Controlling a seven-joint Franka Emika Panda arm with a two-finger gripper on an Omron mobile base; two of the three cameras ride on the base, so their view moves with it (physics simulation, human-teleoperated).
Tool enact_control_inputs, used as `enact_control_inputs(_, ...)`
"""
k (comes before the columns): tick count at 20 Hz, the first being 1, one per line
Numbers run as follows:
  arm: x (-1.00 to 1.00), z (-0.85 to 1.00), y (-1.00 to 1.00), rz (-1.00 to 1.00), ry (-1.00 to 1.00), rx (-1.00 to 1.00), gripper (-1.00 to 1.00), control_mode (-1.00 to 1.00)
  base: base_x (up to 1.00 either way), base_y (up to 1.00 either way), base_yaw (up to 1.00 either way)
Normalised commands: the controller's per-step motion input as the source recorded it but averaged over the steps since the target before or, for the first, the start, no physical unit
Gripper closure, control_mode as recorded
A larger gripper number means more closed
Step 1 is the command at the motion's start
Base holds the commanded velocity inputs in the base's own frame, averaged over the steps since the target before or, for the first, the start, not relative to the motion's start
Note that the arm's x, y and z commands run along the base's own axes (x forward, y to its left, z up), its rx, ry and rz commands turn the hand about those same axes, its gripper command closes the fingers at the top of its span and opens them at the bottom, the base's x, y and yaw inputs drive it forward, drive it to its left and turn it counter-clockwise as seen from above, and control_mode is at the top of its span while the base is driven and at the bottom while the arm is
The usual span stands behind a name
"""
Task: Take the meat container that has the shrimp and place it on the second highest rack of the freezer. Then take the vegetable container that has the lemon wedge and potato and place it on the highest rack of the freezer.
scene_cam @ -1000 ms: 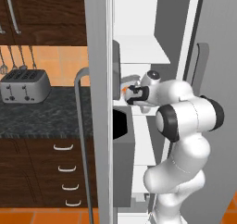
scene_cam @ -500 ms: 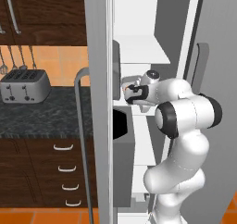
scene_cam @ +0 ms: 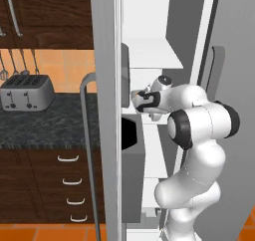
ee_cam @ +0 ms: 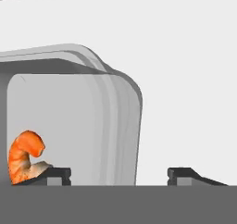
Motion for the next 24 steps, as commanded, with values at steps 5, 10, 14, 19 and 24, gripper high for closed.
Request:
enact_control_inputs(5, -0.85, 0.18, 0.01, 0.05, -0.09, 0.0, -1.0, -1.0, 0.0, 0.0, 0.0)
enact_control_inputs(10, -0.78, 0.57, 0.09, 0.0, -0.02, 0.0, -1.0, -1.0, 0.0, 0.0, 0.0)
enact_control_inputs(14, -0.58, 0.8, 0.0, 0.0, 0.05, 0.0, -1.0, -1.0, 0.0, 0.0, 0.0)
enact_control_inputs(19, -0.94, 0.49, 0.0, 0.04, 0.04, 0.0, -1.0, -1.0, 0.0, 0.0, 0.0)
enact_control_inputs(24, -1.0, 0.56, 0.0, 0.07, 0.05, 0.0, -1.0, -1.0, 0.0, 0.0, 0.0)
